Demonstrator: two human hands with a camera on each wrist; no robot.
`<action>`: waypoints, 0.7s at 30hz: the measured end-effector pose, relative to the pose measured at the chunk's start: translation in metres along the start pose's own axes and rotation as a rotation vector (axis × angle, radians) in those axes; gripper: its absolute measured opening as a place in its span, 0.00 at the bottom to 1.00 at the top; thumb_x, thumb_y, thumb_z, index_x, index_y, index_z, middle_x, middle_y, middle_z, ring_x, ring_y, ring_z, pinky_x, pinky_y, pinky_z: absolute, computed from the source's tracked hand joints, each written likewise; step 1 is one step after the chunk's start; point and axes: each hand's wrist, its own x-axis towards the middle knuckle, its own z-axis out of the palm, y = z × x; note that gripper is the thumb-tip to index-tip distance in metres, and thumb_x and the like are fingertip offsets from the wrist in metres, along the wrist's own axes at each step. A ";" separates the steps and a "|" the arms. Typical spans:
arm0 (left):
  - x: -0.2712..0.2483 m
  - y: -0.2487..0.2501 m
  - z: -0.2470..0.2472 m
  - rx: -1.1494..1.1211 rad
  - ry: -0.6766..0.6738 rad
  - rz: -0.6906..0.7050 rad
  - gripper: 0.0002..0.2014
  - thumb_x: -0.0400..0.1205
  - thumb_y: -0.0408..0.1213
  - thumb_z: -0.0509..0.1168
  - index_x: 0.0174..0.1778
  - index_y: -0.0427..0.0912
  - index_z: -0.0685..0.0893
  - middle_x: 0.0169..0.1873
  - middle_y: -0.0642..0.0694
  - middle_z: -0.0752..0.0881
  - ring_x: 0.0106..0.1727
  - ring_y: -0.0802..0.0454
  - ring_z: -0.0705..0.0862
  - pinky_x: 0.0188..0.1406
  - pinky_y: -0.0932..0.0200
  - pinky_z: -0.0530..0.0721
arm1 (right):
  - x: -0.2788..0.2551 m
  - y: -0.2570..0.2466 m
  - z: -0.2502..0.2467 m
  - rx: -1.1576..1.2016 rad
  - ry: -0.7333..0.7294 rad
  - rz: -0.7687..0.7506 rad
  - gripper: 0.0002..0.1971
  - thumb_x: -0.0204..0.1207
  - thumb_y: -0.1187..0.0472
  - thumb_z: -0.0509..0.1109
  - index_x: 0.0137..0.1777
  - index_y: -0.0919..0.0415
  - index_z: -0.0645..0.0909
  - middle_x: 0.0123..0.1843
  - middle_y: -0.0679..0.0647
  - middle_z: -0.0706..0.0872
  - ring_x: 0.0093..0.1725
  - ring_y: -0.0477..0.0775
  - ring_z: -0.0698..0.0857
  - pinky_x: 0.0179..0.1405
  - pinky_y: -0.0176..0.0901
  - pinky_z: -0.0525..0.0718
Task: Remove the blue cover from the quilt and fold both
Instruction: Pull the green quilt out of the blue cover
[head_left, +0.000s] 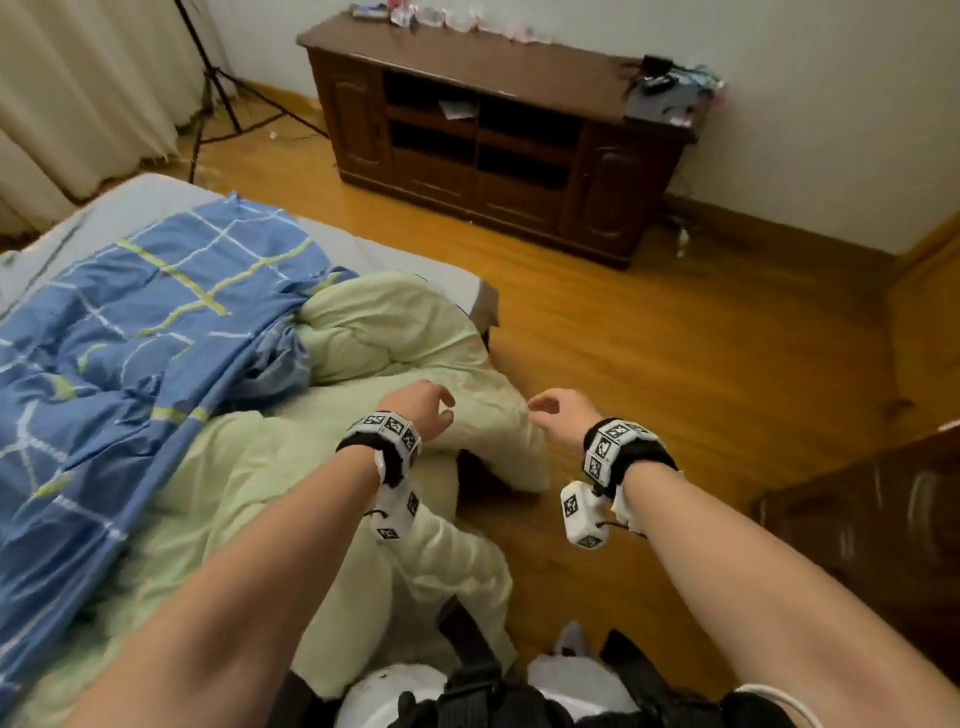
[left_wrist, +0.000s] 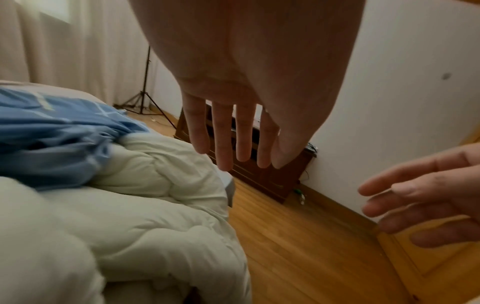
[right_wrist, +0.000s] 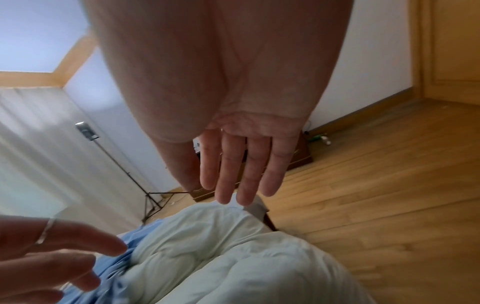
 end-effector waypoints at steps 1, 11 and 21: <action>0.014 0.028 0.002 0.016 -0.025 0.010 0.16 0.82 0.49 0.61 0.65 0.55 0.83 0.67 0.48 0.81 0.66 0.46 0.81 0.61 0.51 0.80 | 0.001 0.023 -0.024 0.004 0.002 0.011 0.14 0.77 0.54 0.73 0.61 0.56 0.86 0.59 0.50 0.88 0.59 0.51 0.85 0.64 0.50 0.83; 0.146 0.167 -0.004 0.018 -0.077 -0.012 0.17 0.83 0.45 0.60 0.67 0.53 0.83 0.67 0.51 0.83 0.65 0.48 0.83 0.59 0.54 0.82 | 0.080 0.125 -0.167 0.041 -0.013 0.045 0.12 0.77 0.54 0.74 0.60 0.52 0.85 0.60 0.48 0.88 0.61 0.50 0.84 0.66 0.52 0.81; 0.356 0.192 -0.047 -0.011 -0.140 -0.104 0.17 0.80 0.47 0.62 0.62 0.49 0.86 0.60 0.47 0.86 0.60 0.45 0.84 0.57 0.54 0.84 | 0.290 0.096 -0.295 -0.361 -0.127 -0.080 0.16 0.80 0.52 0.70 0.66 0.52 0.82 0.65 0.48 0.85 0.62 0.49 0.83 0.62 0.42 0.81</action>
